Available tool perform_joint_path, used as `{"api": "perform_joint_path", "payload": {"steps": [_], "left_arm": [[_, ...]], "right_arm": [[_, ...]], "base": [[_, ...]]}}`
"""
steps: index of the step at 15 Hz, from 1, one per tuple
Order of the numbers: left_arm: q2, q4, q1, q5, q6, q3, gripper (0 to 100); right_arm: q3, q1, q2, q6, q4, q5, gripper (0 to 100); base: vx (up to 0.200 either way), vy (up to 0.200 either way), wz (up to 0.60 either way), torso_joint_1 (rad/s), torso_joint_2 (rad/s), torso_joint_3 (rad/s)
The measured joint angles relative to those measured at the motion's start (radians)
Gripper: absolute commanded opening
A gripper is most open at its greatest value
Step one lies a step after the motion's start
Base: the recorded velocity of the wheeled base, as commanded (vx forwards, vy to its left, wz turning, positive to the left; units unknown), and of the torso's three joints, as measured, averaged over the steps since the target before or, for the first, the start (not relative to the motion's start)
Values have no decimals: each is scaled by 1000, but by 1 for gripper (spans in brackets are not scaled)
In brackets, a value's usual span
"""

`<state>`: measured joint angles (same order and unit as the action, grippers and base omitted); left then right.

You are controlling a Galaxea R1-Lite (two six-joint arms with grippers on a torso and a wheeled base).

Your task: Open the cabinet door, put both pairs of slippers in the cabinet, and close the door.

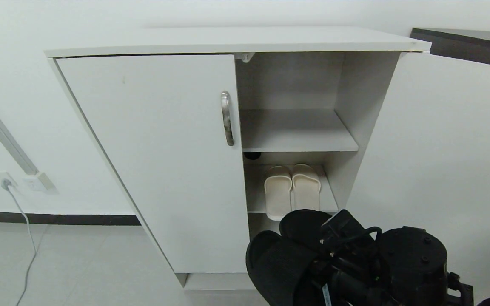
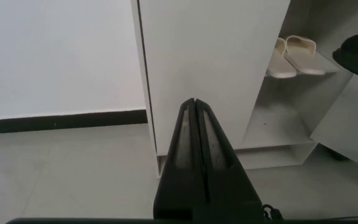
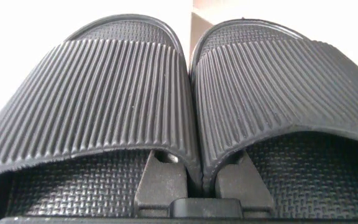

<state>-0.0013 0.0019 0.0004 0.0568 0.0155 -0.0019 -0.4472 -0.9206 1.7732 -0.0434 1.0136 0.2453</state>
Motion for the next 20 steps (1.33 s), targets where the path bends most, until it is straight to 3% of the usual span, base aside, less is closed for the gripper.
{"api": "perform_joint_path", "payload": {"steps": [3, 6, 8, 13, 20], "left_arm": [[0, -1, 0, 0, 0, 0, 0], [0, 0, 1, 1, 0, 0, 0], [0, 0, 0, 1, 1, 0, 0], [0, 0, 1, 3, 1, 0, 0], [0, 0, 1, 2, 1, 0, 0]], "right_arm": [[-31, -1, 21, 7, 13, 66, 0], [-185, -8, 96, -31, -9, 361, 0], [-299, -20, 154, -68, -73, 494, 0], [-534, -39, 150, -180, -491, 580, 0], [-824, -23, 106, -164, -678, 613, 0]], "base": [[0, 0, 0, 0, 0, 0], [0, 0, 0, 0, 0, 0], [0, 0, 0, 0, 0, 0], [0, 0, 0, 0, 0, 0], [0, 0, 0, 0, 0, 0]]}}
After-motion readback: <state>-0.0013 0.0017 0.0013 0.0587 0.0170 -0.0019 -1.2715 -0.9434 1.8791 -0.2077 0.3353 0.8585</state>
